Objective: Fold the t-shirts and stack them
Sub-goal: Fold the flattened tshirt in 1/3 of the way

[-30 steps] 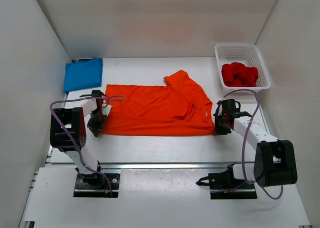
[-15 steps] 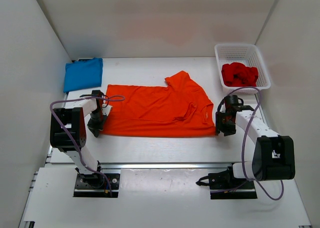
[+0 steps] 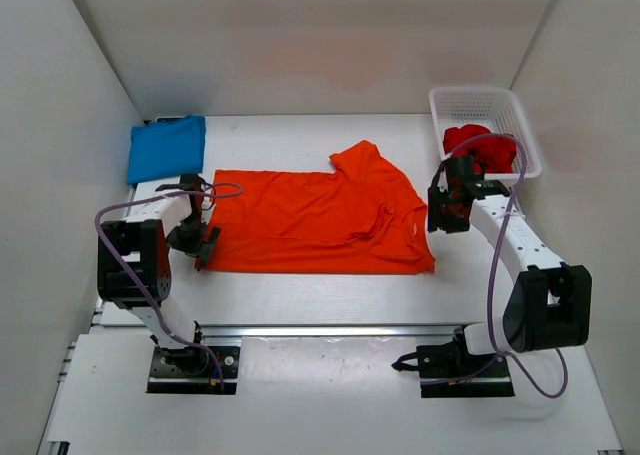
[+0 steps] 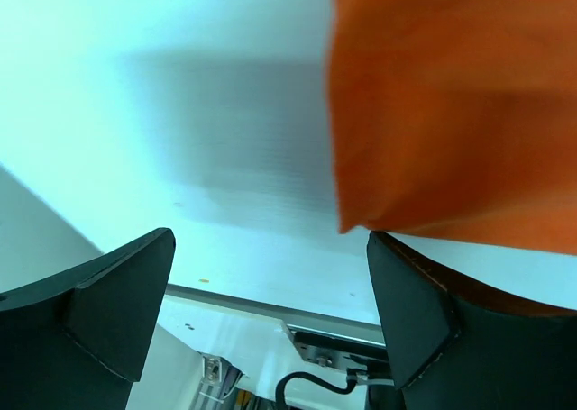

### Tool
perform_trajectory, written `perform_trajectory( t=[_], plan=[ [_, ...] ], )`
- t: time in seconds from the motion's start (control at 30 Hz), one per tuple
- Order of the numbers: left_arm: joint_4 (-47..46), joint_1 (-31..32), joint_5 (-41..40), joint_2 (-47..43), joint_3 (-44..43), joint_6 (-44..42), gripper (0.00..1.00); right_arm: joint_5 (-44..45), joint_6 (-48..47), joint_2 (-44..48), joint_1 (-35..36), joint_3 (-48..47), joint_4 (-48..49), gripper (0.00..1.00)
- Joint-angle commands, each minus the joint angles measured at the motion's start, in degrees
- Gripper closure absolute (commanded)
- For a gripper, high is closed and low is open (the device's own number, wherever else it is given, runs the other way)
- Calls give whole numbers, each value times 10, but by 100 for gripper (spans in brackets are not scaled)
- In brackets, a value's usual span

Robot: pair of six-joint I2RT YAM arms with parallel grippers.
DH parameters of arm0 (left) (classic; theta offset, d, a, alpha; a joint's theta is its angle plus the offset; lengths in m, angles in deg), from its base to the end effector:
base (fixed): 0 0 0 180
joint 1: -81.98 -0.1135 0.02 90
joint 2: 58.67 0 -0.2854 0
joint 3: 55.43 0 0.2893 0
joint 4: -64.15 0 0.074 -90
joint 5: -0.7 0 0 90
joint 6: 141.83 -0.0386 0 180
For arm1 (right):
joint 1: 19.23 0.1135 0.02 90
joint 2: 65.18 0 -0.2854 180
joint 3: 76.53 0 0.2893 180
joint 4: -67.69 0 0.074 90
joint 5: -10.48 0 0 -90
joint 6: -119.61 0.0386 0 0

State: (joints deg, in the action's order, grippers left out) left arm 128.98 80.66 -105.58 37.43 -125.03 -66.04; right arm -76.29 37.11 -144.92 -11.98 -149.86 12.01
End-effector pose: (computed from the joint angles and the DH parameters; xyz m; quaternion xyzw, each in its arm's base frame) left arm 0.3063 0.0179 0.1572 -0.1127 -0.9834 -0.1387 0.0305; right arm 0.3071 0.0369 0.2626 0.0089 0.9701 0.0038 0.2426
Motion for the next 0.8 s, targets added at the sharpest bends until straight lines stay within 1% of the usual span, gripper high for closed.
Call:
perform_trajectory(
  t=[0.0,0.07,0.13,0.17,0.2,0.23,0.27,0.3,0.37,0.4,0.43,0.5,0.53,0.6,0.67,0.73,0.77],
  plan=[
    [-12,-1,-44,-28,-16,12,1,-7,12,26,-23,38,-25,59],
    [-8,-3,-51,-32,-19,8,1,-28,22,58,-51,67,-12,60],
    [0,-4,-43,-38,-39,-4,1,-73,33,68,-71,78,0,60],
    [16,-6,-22,-41,-65,-5,1,-103,40,78,-72,85,14,59],
    [22,-6,-5,-49,-94,-7,1,-116,47,79,-89,86,19,57],
    [33,-13,30,-47,-111,-13,1,-150,56,78,-89,96,36,55],
    [42,-15,69,-41,-140,-16,1,-167,71,76,-88,109,48,51],
    [52,-11,87,-32,-154,-9,1,-185,81,72,-85,115,68,48],
    [59,-13,127,-8,-150,-3,1,-214,113,71,-80,139,92,41],
    [58,-12,133,7,-141,2,1,-213,115,69,-73,149,106,40],
    [60,-14,143,23,-129,3,2,-205,123,70,-76,157,112,36],
    [64,-21,148,44,-114,18,1,-200,134,63,-80,184,127,33],
    [60,-24,154,54,-98,23,2,-214,143,59,-93,199,138,32],
    [53,-32,163,63,-86,35,1,-239,154,49,-103,212,142,33],
    [46,-30,160,67,-79,42,2,-232,160,43,-97,223,142,34],
    [43,-28,162,68,-67,50,2,-225,169,40,-94,243,136,36],
    [44,-28,159,69,-64,54,3,-222,180,41,-94,248,141,39]
  ],
)
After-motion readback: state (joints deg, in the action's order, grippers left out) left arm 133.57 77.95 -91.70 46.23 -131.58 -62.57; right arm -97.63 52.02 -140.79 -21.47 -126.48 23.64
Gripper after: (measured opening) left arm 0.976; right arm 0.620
